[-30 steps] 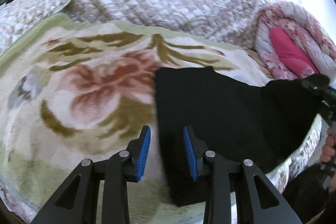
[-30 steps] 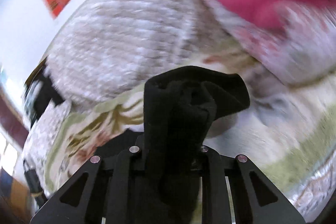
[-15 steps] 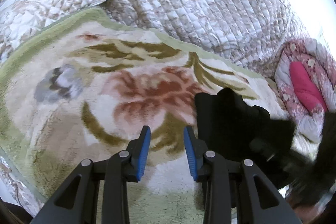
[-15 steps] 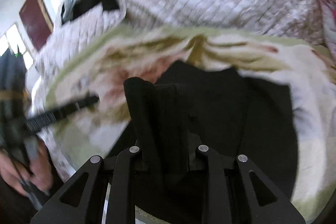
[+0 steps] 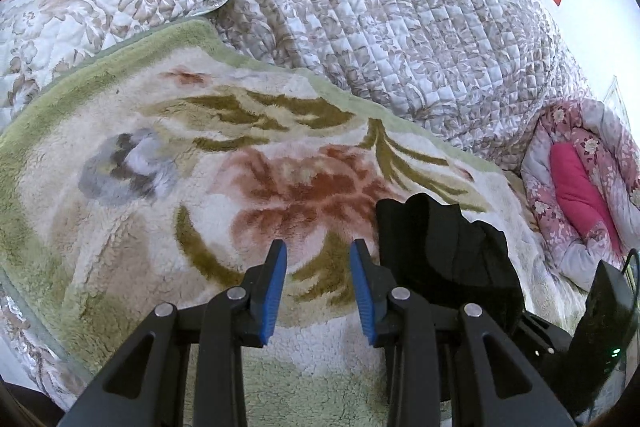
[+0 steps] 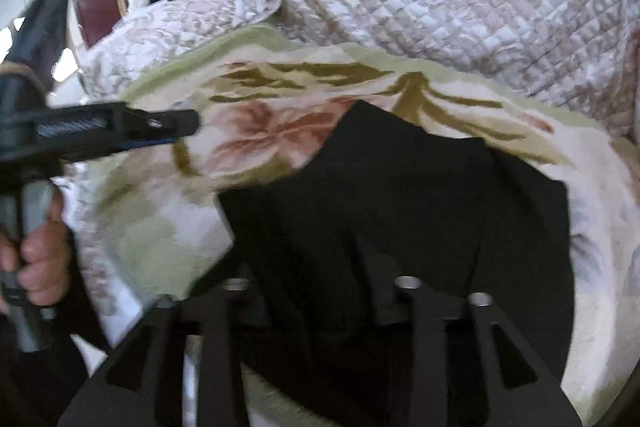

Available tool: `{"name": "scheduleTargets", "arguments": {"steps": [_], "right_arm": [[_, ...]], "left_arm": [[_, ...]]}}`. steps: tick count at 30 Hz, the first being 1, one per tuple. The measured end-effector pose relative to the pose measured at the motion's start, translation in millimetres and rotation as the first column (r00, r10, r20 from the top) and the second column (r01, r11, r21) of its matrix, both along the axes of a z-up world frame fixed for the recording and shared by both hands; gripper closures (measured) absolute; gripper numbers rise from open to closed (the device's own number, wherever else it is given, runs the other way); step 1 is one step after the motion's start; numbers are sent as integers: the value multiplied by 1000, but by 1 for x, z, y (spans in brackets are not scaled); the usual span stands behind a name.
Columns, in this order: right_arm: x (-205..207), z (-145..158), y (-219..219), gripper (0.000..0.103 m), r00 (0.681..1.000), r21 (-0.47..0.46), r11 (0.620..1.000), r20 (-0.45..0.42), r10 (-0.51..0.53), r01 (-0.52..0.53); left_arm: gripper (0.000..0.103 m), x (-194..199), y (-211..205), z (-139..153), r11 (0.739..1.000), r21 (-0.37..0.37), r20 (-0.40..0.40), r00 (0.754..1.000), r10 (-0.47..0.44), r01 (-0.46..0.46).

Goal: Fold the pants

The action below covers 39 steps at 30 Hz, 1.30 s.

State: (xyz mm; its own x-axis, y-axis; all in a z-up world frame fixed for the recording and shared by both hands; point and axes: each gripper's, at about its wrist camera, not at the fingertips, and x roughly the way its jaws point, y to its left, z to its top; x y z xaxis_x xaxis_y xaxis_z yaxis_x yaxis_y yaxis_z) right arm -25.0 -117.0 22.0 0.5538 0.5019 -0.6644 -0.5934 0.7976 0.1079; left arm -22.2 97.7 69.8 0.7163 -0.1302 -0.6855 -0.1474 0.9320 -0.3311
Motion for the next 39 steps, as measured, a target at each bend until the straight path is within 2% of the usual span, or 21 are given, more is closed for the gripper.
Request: {"name": "scheduleTargets", "arguments": {"steps": [1,2,4,10,13,16,20,23,25,28,30,32,33,35,38,39], "right_arm": [[-4,3,-1,47,1000,12,1000,-9,22,-21],[-8,4,-2,46,999,16,999,-11,33,-33],[-17,8,-5,46,998,34,998,-24,54,-53],[-26,27,-28,46,991,187,975,-46,128,-117],[-9,35,-53,46,998,218,976,-52,38,-26],[22,38,-83,46,992,186,976,-77,-96,109],[41,37,-113,46,978,208,957,-77,-192,204],[48,23,-130,46,959,239,931,-124,-254,277],[52,13,-138,46,945,252,915,-173,-278,316],[56,8,-148,46,930,252,901,-194,-311,354],[58,6,-154,46,920,253,890,-200,-336,380],[62,4,-158,51,910,255,879,-213,-355,402],[63,2,-159,53,906,254,876,-219,-361,410],[66,-1,-161,57,900,251,871,-235,-368,422],[65,-4,-161,61,896,243,870,-239,-374,428],[64,-3,-161,61,897,243,870,-234,-376,428]], "left_arm": [[68,1,0,0,1000,-1,-3,1000,-2,2],[68,1,0,-1,1000,-2,-3,1000,-4,4],[68,1,-2,-1,1000,1,-1,1000,-14,14],[68,1,-9,-2,999,1,-3,999,-43,43],[68,3,-18,-3,996,-7,-1,996,-85,85],[59,5,-35,-4,987,-16,7,987,-162,162],[59,11,-59,-8,963,-41,8,964,-268,268],[59,19,-78,-14,947,-18,-12,947,-320,320],[59,27,-86,-22,943,-1,-39,942,-332,332],[58,38,-89,-30,948,7,-59,946,-319,320],[59,43,-88,-30,949,-11,-51,948,-315,315],[59,48,-88,-33,947,-40,-48,946,-320,318],[59,49,-89,-33,945,-50,-47,944,-326,324],[74,50,-92,-34,940,-46,-44,940,-339,337],[87,44,-91,-29,951,-13,-26,950,-310,310],[88,42,-89,-26,954,-21,-15,954,-301,301]]}}
